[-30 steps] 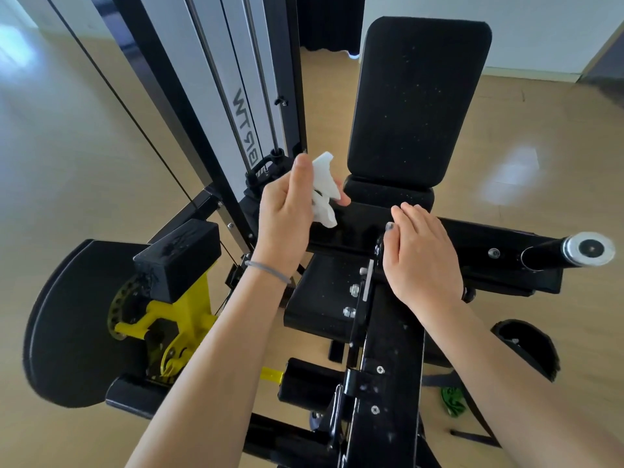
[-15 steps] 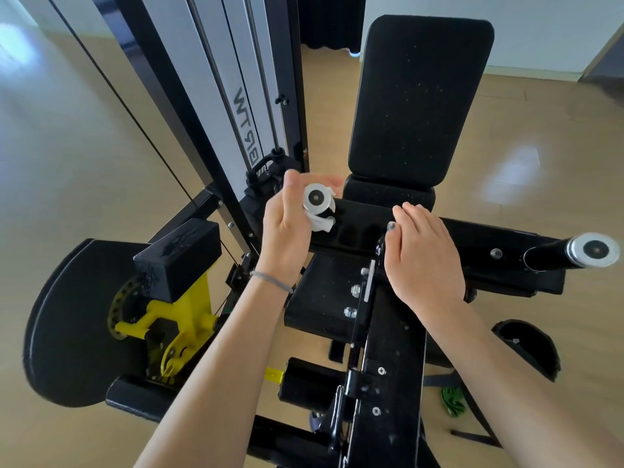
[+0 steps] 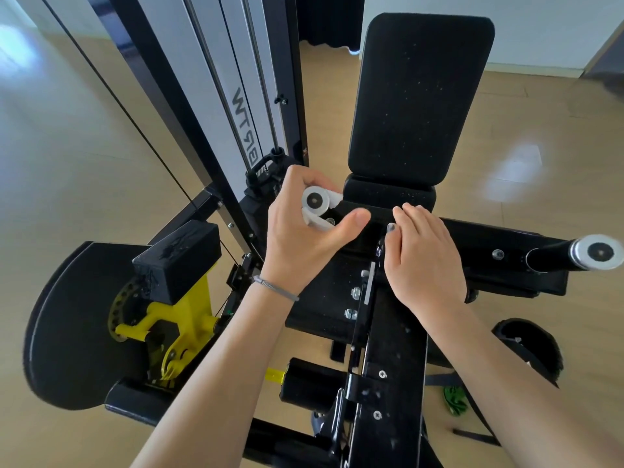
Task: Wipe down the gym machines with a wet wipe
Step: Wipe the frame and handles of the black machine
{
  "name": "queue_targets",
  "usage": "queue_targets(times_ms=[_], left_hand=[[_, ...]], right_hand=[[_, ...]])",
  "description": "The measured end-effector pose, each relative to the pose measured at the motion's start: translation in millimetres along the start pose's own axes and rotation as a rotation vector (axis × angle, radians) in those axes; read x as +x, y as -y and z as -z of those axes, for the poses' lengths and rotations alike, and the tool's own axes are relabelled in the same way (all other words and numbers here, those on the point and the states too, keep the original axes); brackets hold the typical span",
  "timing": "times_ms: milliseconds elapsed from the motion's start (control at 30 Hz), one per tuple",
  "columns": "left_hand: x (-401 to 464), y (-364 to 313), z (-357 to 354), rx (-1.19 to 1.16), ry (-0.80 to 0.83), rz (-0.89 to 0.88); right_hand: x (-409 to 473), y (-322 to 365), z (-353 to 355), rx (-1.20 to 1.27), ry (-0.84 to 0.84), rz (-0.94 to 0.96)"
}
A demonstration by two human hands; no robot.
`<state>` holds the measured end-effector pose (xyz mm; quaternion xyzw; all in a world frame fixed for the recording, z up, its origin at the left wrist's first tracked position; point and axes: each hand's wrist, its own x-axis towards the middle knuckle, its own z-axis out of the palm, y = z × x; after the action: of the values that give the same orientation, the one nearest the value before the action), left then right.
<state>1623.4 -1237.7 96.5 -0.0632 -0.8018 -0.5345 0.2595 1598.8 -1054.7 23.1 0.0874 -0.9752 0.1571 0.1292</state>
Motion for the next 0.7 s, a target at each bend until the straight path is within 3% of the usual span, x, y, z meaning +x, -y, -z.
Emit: queue_targets(times_ms=[167,300,567,700], left_hand=[[-15,9,6,0.036,0.131,-0.017],[-2,15,1,0.138,-0.001,0.007],[0,71,-12,0.135,-0.015,0.35],[1,29,-12,0.136,-0.124,0.133]], right_hand=[[0,0,0,0.0,-0.007,0.006],[0,1,0,-0.004,-0.001,0.002],[-1,0,2,-0.007,-0.005,0.012],[-1,0,0,-0.029,0.002,0.003]])
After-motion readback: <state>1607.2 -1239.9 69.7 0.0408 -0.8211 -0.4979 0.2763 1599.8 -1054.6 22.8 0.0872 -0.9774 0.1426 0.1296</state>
